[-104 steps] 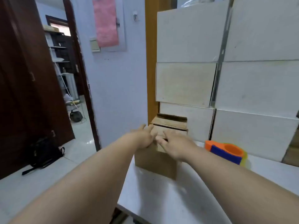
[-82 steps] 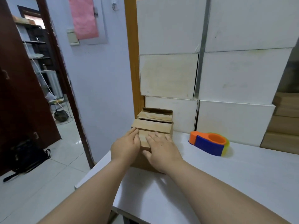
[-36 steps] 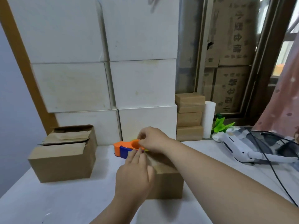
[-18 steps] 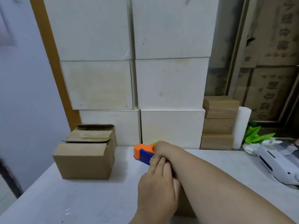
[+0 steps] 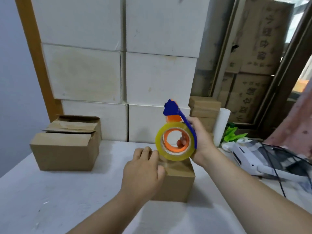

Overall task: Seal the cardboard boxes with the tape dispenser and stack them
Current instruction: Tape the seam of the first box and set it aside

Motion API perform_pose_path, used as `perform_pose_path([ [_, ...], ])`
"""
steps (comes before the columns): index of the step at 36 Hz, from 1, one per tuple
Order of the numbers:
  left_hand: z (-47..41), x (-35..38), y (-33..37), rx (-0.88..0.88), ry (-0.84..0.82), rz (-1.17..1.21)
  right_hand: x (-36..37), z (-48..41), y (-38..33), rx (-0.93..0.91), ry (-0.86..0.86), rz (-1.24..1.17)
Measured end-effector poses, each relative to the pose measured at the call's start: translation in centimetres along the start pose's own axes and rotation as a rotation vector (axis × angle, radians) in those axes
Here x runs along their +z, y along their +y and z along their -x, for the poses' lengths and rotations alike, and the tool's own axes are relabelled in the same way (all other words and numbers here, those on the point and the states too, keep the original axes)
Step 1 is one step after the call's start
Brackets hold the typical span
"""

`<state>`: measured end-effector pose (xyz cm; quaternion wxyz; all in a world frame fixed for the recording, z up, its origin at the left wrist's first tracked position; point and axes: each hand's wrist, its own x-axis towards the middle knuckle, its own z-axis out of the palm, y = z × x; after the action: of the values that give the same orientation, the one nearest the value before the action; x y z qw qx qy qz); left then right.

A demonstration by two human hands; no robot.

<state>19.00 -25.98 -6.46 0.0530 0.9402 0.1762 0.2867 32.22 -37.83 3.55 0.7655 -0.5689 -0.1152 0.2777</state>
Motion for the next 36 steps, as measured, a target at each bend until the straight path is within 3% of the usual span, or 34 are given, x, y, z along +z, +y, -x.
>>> perform_pose_path([
  [6,-0.1,-0.3,0.3,-0.055,-0.054,0.003,-2.2,0.8,0.8,0.041,-0.023,0.025],
  [13,-0.5,-0.9,0.0,-0.066,-0.131,0.016,-2.5,1.3,-0.7,-0.086,-0.08,0.276],
  [22,-0.4,-0.8,-0.2,-0.046,-0.186,-0.063,-3.5,0.0,-1.8,-0.089,-0.11,0.366],
  [26,-1.0,-1.4,0.1,-0.099,-0.206,0.034,-3.3,-0.4,-1.9,-0.08,-0.144,0.435],
  [29,-2.8,-3.5,-0.3,-0.363,-0.053,0.377,-3.0,-0.5,-2.1,-0.066,-0.165,0.49],
  [31,-4.3,-5.8,-0.3,-0.607,0.129,0.808,-2.9,-0.5,-2.1,-0.064,-0.172,0.513],
  [32,-5.0,-6.9,0.0,-0.728,0.117,1.067,-2.8,-0.5,-2.1,-0.063,-0.171,0.518],
  [34,-6.3,-8.1,0.7,-0.929,-0.066,1.471,-2.8,-0.5,-2.2,-0.065,-0.166,0.525],
  [36,-6.6,-8.8,1.5,-0.992,-0.316,1.633,-2.7,-0.5,-2.2,-0.06,-0.155,0.539],
])
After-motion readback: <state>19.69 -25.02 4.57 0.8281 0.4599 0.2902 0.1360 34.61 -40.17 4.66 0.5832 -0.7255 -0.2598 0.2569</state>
